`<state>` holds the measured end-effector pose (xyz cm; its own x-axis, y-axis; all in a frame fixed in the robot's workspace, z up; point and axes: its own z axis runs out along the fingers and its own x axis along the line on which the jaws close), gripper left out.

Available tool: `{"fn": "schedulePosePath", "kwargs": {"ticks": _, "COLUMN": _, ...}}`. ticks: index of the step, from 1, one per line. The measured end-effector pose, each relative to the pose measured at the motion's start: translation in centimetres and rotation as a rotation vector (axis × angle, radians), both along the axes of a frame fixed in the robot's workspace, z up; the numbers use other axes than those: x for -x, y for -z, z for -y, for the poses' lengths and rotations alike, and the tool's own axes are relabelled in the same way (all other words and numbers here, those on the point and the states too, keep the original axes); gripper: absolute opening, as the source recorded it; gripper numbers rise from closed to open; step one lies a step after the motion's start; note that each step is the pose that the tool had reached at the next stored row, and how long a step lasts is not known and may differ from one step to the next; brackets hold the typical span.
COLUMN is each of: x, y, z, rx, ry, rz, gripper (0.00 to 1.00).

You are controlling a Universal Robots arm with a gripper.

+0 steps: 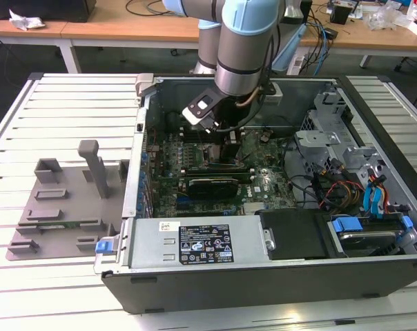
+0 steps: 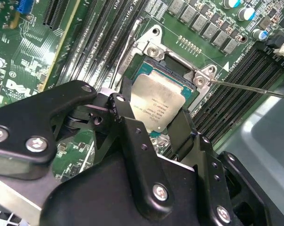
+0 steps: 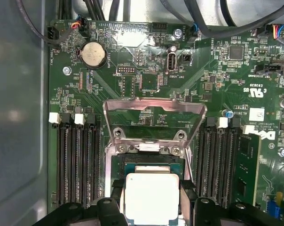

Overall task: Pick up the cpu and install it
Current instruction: 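Place the cpu into insertion slot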

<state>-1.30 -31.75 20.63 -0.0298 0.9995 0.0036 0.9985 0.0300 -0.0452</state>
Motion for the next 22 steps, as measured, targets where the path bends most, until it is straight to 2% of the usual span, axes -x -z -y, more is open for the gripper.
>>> {"fn": "schedulePosePath", "kwargs": {"ticks": 4, "x": 0.00, "y": 0.61, "z": -0.07, "rx": 0.0000, "ry": 0.005, "rz": 0.0000, "gripper": 0.55}}
{"fn": "schedulePosePath", "kwargs": {"ticks": 9, "x": 0.01, "y": 0.97, "z": -0.15, "rx": 0.0006, "ry": 0.008, "rz": -0.0002, "gripper": 0.55}}
{"fn": "schedulePosePath", "kwargs": {"ticks": 13, "x": 0.00, "y": 0.98, "z": -0.17, "rx": -0.0002, "ry": 0.009, "rz": 0.0001, "gripper": 0.55}}
{"fn": "schedulePosePath", "kwargs": {"ticks": 15, "x": 0.00, "y": 0.66, "z": -0.16, "rx": -0.0001, "ry": 0.011, "rz": 0.0003, "gripper": 0.55}}
{"fn": "schedulePosePath", "kwargs": {"ticks": 22, "x": -0.08, "y": 0.90, "z": -0.16, "rx": 0.0004, "ry": 0.020, "rz": -0.0018, "gripper": 0.55}}
